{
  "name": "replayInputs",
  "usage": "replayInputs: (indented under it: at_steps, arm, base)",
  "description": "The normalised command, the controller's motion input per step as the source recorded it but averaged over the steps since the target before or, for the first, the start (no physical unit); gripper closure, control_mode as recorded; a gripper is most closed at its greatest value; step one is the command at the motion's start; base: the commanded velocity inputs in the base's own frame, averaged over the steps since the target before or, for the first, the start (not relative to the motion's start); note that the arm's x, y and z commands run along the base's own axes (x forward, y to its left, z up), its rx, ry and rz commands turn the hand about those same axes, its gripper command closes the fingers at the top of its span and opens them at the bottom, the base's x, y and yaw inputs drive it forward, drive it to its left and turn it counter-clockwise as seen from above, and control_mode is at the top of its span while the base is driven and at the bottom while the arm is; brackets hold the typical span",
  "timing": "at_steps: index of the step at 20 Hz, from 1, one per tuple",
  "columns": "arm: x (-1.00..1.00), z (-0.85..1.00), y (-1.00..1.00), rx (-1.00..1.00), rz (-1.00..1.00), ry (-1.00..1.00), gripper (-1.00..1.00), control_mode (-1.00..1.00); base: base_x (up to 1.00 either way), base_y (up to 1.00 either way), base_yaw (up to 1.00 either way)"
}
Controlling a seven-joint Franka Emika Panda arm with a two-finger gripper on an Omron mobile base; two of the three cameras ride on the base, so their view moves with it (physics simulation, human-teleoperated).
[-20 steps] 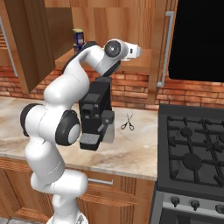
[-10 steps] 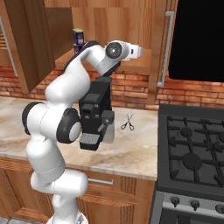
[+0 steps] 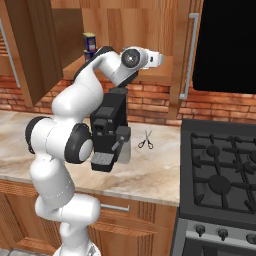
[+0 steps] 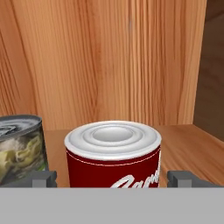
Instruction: Stack two cans on top of the other two cans in the cabinet.
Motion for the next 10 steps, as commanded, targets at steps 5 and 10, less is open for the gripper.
replayInputs:
  at_steps: [5, 10]
  arm:
    - [0.00, 0.00, 0.00, 0.00, 0.00, 0.00, -1.00, -1.00]
    - [0.00, 0.00, 0.00, 0.00, 0.00, 0.00, -1.00, -1.00]
  base:
    - [0.00, 0.00, 0.00]
    - [0.00, 0.00, 0.00]
